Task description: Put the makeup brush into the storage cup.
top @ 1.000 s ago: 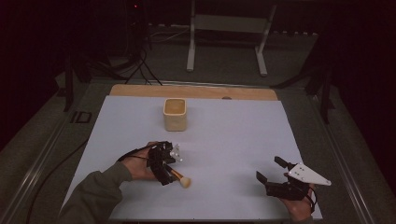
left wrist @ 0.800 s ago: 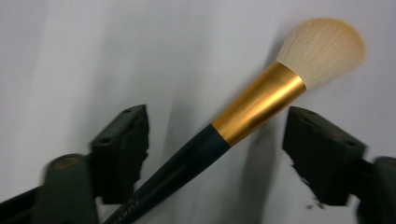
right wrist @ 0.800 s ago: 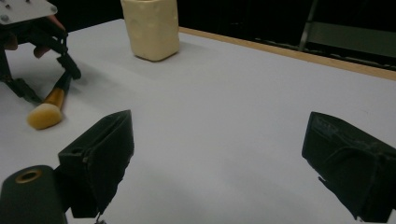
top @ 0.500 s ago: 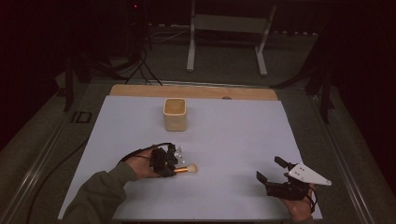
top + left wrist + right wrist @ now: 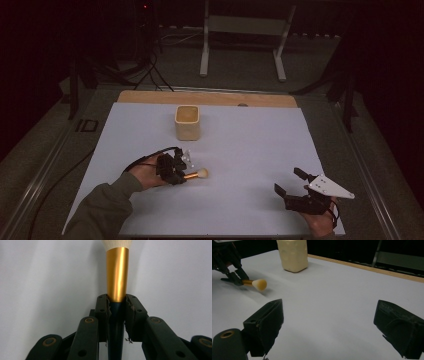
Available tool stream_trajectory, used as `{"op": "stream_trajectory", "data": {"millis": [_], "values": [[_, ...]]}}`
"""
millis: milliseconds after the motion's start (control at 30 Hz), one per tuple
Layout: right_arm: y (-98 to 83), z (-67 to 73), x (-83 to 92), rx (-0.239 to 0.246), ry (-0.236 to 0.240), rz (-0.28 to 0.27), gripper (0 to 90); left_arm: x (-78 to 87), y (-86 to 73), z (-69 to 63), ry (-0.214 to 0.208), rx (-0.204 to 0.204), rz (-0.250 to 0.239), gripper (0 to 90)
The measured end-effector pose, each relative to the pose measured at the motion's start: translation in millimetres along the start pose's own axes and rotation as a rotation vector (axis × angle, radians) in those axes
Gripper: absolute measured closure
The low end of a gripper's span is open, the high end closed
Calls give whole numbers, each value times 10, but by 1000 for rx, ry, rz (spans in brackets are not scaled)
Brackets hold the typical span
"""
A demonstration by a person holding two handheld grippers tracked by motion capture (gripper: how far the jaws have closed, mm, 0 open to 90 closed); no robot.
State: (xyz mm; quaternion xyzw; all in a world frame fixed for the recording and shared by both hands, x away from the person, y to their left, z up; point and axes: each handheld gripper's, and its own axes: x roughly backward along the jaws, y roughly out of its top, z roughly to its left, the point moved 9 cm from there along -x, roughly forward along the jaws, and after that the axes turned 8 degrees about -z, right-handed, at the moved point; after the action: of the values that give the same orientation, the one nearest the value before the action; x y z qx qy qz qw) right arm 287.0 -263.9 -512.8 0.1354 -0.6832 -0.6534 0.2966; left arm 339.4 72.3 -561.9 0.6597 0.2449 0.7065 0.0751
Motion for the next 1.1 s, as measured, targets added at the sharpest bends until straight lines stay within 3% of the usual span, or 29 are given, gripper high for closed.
{"op": "stream_trajectory", "data": {"millis": [433,967,1100], "values": [[1,0,0,0,0,-1,89,105,39,94,48,34,-27,753],[1,-8,1,-1,-5,-2,89,254,90,299,165,112,-77,752],[1,-6,0,0,-6,-1,90,289,90,365,211,136,-95,752]]}}
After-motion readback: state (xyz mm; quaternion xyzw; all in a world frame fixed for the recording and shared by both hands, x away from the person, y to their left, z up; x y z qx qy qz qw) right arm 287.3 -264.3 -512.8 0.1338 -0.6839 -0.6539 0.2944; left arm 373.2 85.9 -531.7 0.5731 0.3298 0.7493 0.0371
